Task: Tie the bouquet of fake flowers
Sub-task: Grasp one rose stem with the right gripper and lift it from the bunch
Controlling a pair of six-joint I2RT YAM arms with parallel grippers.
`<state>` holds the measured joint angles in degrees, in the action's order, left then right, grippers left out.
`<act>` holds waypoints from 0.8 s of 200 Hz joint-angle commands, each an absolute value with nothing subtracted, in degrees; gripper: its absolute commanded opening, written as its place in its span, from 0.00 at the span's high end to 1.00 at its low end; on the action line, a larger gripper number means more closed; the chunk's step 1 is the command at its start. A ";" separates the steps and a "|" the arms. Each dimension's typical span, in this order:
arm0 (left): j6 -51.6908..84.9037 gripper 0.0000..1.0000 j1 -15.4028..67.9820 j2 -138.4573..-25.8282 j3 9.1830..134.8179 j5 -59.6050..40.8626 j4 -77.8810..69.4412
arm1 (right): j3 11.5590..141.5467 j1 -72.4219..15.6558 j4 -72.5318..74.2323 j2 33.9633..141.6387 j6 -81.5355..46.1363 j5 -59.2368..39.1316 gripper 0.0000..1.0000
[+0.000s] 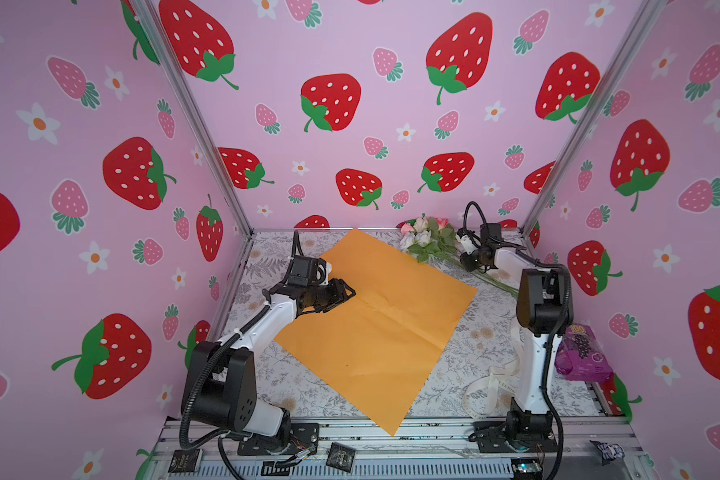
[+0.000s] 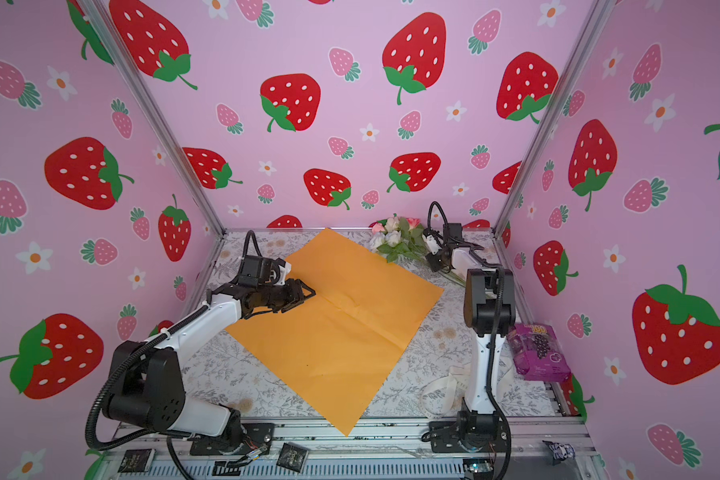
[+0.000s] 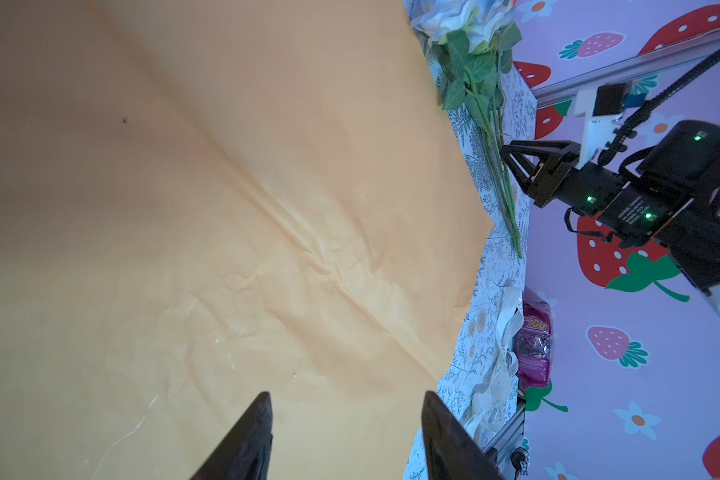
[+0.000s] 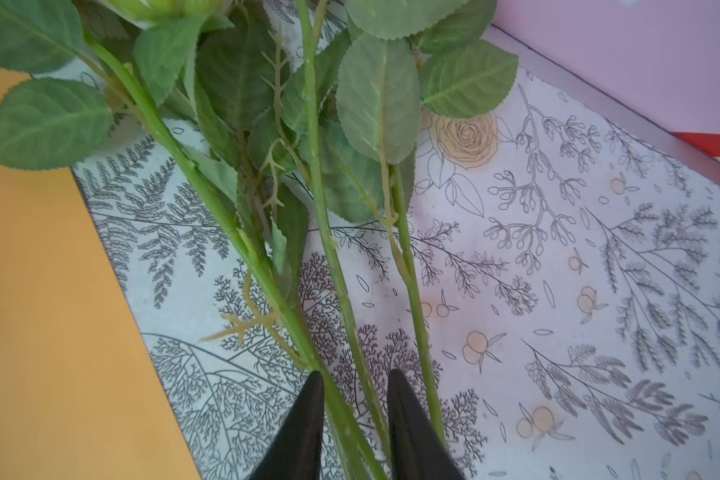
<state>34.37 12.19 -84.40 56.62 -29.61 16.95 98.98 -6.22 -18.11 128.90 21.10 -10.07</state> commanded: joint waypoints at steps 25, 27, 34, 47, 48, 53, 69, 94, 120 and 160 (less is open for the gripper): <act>35.00 0.41 12.30 -84.07 55.69 -29.92 17.92 | 102.22 -6.07 -24.40 132.34 24.56 -11.61 0.73; 34.92 0.41 12.30 -84.10 55.71 -30.00 17.99 | 102.14 -6.11 -24.34 132.43 24.46 -11.32 0.73; 34.89 0.41 12.30 -84.24 55.86 -30.05 18.02 | 102.40 -6.12 -24.46 132.63 24.79 -11.14 0.73; 34.82 0.41 12.30 -84.42 56.18 -30.15 18.32 | 102.80 -6.18 -25.20 132.67 25.01 -10.38 0.72; 34.85 0.41 12.30 -84.44 56.18 -30.10 18.34 | 102.77 -6.16 -25.26 132.65 24.98 -10.33 0.72; 34.68 0.41 12.30 -84.41 56.39 -30.02 18.66 | 102.78 -6.15 -25.14 132.42 24.80 -9.88 0.73; 34.42 0.41 12.29 -84.37 56.69 -29.69 19.17 | 102.28 -6.20 -25.21 131.38 24.87 -12.40 0.73; 34.63 0.41 12.30 -84.39 56.65 -29.96 19.30 | 102.40 -6.25 -26.35 130.66 24.61 -14.88 0.76; 34.96 0.41 12.30 -83.68 56.09 -29.88 19.25 | 102.62 -6.28 -25.75 131.91 24.18 -11.35 0.82; 34.82 0.41 12.23 -82.44 55.64 -29.12 20.21 | 103.57 -6.34 -24.90 131.25 23.84 -12.40 0.92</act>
<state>34.57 12.19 -84.31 55.94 -29.54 18.22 101.97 -6.24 -23.66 131.09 23.27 -11.66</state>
